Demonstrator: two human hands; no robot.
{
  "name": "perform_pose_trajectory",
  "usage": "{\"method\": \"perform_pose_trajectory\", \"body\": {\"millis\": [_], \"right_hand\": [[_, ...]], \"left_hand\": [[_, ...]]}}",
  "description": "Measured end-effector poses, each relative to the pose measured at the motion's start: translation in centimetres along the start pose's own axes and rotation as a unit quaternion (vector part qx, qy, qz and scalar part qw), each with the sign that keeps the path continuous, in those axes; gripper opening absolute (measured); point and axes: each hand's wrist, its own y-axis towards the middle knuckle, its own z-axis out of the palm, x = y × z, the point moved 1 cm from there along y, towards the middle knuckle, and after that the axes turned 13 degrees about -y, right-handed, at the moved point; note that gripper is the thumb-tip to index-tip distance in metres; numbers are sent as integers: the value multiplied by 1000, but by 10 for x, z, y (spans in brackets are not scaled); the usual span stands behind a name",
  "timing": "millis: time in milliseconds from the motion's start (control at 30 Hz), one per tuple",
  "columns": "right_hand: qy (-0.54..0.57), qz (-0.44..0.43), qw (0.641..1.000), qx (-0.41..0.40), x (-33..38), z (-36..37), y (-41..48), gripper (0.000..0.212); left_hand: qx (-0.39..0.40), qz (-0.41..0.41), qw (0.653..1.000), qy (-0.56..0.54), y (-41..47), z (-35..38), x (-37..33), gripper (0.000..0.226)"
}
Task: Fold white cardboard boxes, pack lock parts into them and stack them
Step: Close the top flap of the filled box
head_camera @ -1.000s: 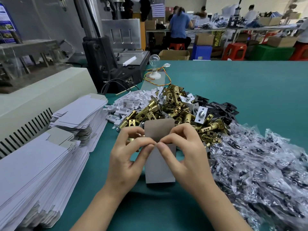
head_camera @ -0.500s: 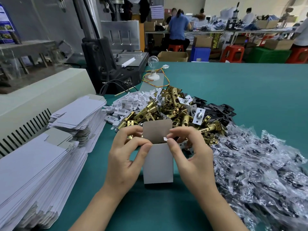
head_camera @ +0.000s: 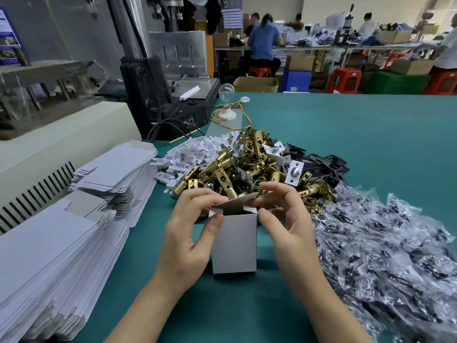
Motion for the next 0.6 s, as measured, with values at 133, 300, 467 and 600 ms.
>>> {"method": "perform_pose_trajectory", "body": {"millis": [133, 300, 467, 600], "right_hand": [[3, 9, 1000, -6, 3, -1, -3, 31], [-14, 16, 998, 54, 7, 3, -1, 23], [-19, 11, 997, 69, 8, 0, -1, 16], [-41, -1, 997, 63, 9, 0, -2, 13]], "left_hand": [[15, -4, 999, -36, -1, 1, -1, 13], [14, -24, 997, -69, -2, 1, -6, 21], [-15, -56, 994, -95, -2, 0, -8, 11], [-26, -70, 990, -118, -2, 0, -8, 13]]}}
